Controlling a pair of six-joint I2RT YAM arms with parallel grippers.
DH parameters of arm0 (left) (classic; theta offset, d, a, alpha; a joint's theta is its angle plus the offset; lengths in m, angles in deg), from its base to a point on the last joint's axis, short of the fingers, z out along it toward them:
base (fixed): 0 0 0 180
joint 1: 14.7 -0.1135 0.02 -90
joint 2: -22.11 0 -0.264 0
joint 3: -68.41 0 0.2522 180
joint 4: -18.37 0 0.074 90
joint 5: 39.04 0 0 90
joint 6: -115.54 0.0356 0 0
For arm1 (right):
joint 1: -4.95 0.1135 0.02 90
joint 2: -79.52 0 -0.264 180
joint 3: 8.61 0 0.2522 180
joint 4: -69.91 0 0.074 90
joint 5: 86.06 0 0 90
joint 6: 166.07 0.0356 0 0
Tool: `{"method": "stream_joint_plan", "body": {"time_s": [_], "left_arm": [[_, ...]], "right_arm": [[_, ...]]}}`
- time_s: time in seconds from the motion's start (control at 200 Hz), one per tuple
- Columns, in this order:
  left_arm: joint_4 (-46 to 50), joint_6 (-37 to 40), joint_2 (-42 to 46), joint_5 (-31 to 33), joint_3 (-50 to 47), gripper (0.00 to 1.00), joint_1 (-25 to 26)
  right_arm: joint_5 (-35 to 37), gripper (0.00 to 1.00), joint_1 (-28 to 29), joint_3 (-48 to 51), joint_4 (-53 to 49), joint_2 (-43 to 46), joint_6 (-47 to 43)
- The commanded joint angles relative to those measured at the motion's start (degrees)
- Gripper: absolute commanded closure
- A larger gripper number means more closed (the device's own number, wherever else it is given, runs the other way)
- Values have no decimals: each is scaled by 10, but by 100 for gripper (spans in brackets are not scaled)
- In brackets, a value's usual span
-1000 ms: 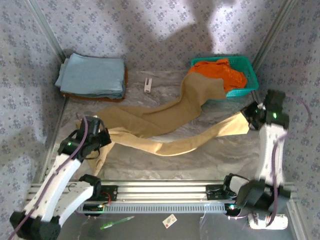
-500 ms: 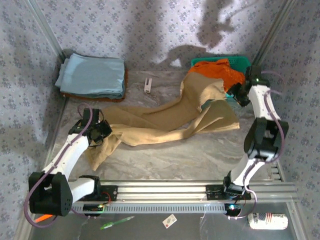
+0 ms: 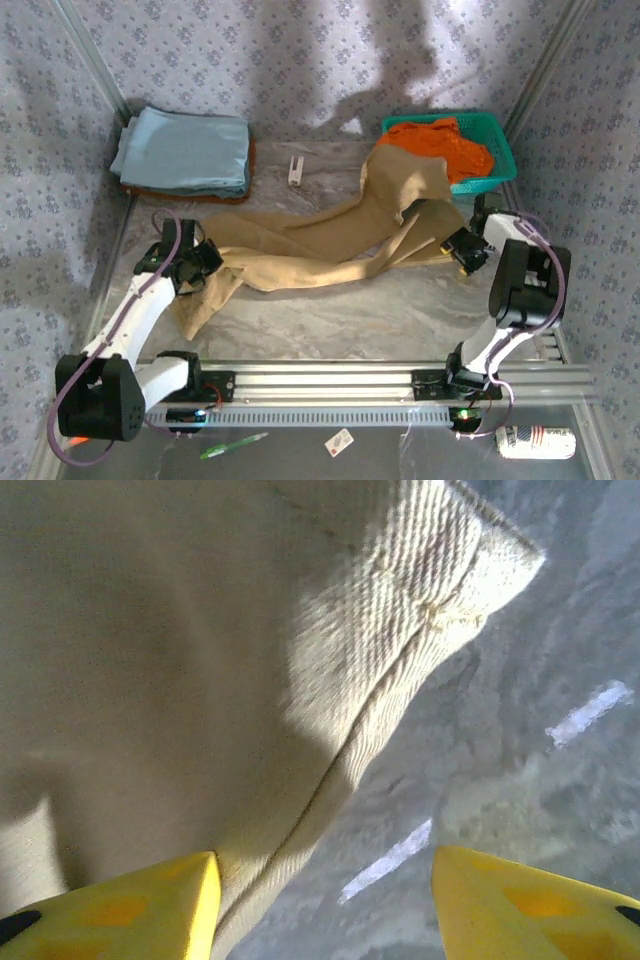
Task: Fold and stack the trousers
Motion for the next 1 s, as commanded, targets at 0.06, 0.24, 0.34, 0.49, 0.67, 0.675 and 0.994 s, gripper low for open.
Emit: {"method": "stream_joint_plan", "body": {"time_s": [0.06,0.24,0.34,0.49,0.67,0.675,0.994], "left_arm": [[-2,-1,20,-5,-2,100,-4],[8,-1,35,-3,2,100,-5],[20,3,43,-3,15,100,-6],[45,9,56,-6,45,100,-11],[81,22,67,-23,104,100,-36],[82,22,67,-24,106,100,-37],[114,48,37,-75,180,100,-74]], "right_arm": [[-8,44,-2,-58,4,-53,9],[-30,93,-10,-41,8,-52,1],[-37,100,-18,-31,4,-5,-12],[-35,100,-19,-46,-36,117,-17],[-58,100,-36,-151,-86,206,-11],[-61,100,-38,-156,-87,206,-11],[-137,100,-99,-278,-124,172,-3]]}}
